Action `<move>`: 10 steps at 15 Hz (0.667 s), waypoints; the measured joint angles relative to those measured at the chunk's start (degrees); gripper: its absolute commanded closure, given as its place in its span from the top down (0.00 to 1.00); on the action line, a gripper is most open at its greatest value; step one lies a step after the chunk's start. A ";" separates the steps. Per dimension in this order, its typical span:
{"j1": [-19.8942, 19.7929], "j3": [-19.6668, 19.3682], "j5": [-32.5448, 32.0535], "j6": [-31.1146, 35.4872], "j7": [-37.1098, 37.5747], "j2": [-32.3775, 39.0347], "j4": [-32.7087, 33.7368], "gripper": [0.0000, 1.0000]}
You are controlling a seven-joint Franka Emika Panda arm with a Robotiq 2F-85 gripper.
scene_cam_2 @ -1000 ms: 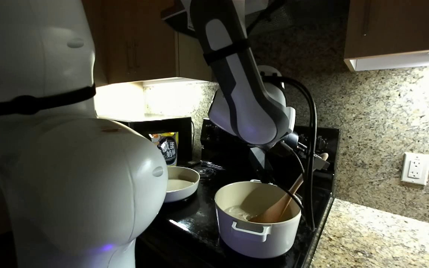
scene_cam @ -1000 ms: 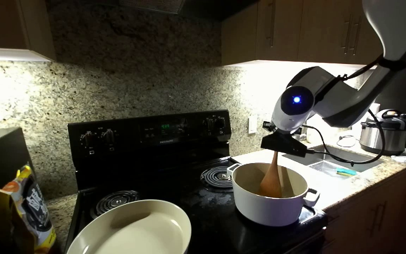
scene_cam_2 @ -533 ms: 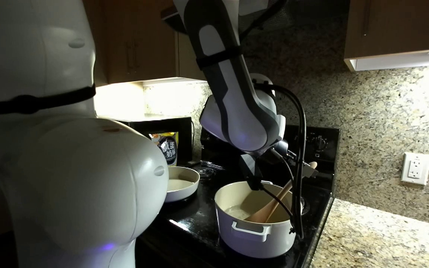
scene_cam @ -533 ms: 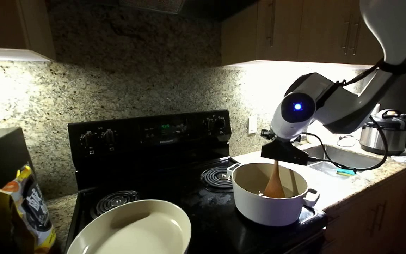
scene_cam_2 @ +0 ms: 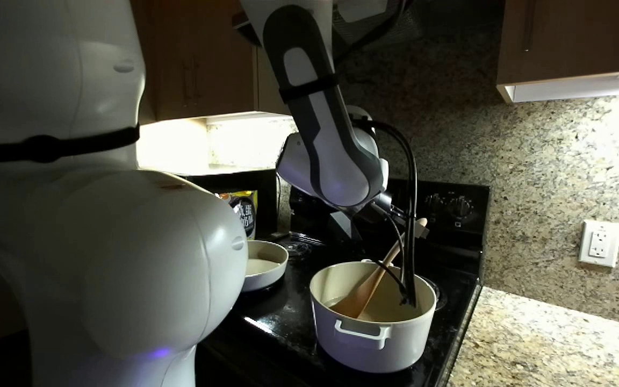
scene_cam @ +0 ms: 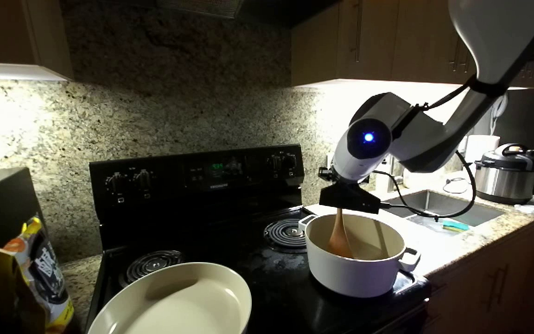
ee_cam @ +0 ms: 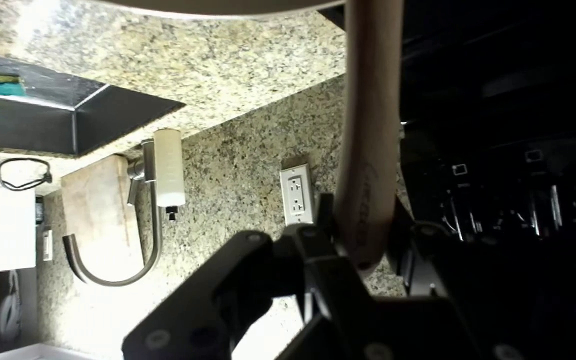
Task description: Stir the pot with the wooden spoon
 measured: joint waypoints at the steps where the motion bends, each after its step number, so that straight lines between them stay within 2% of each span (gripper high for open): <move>1: 0.05 0.41 0.82 0.21 -0.91 0.52 1.22 0.07; 6: -0.30 0.60 2.93 1.13 -4.56 2.60 6.38 0.07; 10: -2.08 -1.01 1.63 3.18 -5.80 3.21 7.13 0.07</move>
